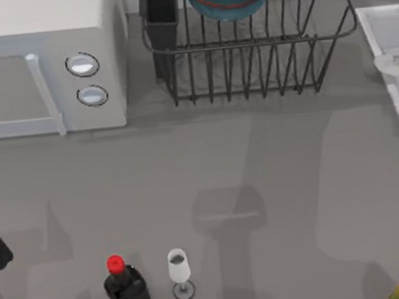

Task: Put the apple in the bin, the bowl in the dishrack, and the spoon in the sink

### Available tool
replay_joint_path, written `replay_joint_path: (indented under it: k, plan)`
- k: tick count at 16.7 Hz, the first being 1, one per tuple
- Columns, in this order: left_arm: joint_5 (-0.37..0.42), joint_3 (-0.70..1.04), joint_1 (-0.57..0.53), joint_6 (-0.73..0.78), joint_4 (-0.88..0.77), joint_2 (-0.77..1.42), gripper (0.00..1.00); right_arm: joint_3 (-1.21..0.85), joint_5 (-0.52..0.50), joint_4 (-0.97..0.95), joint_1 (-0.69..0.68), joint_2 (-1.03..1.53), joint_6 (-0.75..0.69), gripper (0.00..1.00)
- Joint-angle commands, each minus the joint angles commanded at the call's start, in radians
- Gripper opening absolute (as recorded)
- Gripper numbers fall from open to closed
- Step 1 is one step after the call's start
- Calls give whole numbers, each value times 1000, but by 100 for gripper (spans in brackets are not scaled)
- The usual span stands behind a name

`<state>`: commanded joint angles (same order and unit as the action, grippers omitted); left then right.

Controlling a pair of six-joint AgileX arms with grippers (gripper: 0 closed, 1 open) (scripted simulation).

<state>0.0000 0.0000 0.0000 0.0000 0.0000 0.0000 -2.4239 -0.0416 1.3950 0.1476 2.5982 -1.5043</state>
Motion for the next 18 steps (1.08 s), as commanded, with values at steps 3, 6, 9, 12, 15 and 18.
replay_joint_path:
  k: [3,6,9,12,15,18]
  plan:
    - [0,0,0,0,0,0,100,0,0,0,0,0,0,30]
    - [0,0,0,0,0,0,100,0,0,0,0,0,0,53]
    - [0,0,0,0,0,0,100,0,0,0,0,0,0,75]
    - [0,0,0,0,0,0,100,0,0,0,0,0,0,98]
    - [0,0,0,0,0,0,100,0,0,0,0,0,0,100]
    - [0,0,0,0,0,0,100,0,0,0,0,0,0,100]
